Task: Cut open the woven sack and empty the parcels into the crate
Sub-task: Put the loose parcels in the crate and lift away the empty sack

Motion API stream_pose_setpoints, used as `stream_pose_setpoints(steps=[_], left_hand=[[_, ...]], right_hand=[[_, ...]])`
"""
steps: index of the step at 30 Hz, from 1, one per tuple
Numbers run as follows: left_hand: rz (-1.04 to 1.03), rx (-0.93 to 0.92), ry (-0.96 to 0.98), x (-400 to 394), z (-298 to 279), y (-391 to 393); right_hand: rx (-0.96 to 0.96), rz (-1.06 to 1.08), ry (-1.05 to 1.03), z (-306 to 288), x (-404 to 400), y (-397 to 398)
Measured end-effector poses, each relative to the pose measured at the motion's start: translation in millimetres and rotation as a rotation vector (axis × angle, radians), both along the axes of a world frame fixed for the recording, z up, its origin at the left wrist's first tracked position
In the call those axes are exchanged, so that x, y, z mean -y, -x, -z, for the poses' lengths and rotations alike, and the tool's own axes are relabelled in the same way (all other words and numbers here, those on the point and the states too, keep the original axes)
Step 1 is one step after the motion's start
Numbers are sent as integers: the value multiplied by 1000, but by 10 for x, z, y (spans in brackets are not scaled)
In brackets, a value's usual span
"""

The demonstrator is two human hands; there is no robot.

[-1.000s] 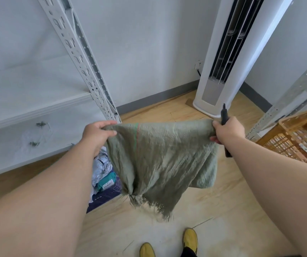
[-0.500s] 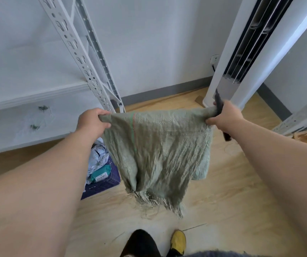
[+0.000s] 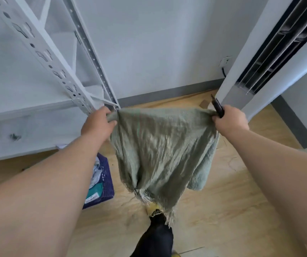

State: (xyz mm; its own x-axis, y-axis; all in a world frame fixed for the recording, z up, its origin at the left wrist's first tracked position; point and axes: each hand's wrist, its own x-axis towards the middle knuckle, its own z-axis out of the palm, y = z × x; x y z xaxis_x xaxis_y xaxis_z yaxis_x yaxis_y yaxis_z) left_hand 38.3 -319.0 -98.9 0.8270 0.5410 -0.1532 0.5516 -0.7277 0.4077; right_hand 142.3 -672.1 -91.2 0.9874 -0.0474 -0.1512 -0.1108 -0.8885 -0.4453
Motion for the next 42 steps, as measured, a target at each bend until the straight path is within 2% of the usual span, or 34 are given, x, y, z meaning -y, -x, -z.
stream_pose_setpoints(steps=[2, 4, 5, 9, 15, 18, 22, 26, 30, 34, 37, 42], left_hand=[[63, -150, -49, -24, 78, -286], [53, -181, -18, -50, 180, -580], [45, -187, 31, -52, 235, -718], [-243, -103, 535, -62, 459, -1191], [-242, -91, 623, -216, 722, -1795], [-211, -21, 536, -304, 762, -2147], [-189, 37, 303, -388, 990, -2640], [-193, 132, 239, -424, 1434, -2803], [-58, 35, 115, -572, 2102, -2643], [-2, 50, -23, -766, 2968, -2481], [32, -121, -93, -777, 3790, -2221], [49, -453, -23, -635, 5011, -1862]], right_hand=[[-24, 64, -34, 84, -107, -275], [-20, 149, -99, 209, -170, -541], [-43, 172, -113, 274, -194, -646], [-199, 230, -208, 579, -241, -1025], [-290, 220, -349, 978, -393, -1772], [-282, 195, -395, 1080, -520, -2227], [-161, 135, -385, 1225, -696, -2743], [-101, 126, -399, 1594, -855, -2938], [-159, 91, -383, 2286, -995, -2895], [-135, -25, -308, 3216, -1231, -2827], [-206, -134, -220, 4017, -1326, -2683], [-372, -292, -33, 5211, -1309, -2383]])
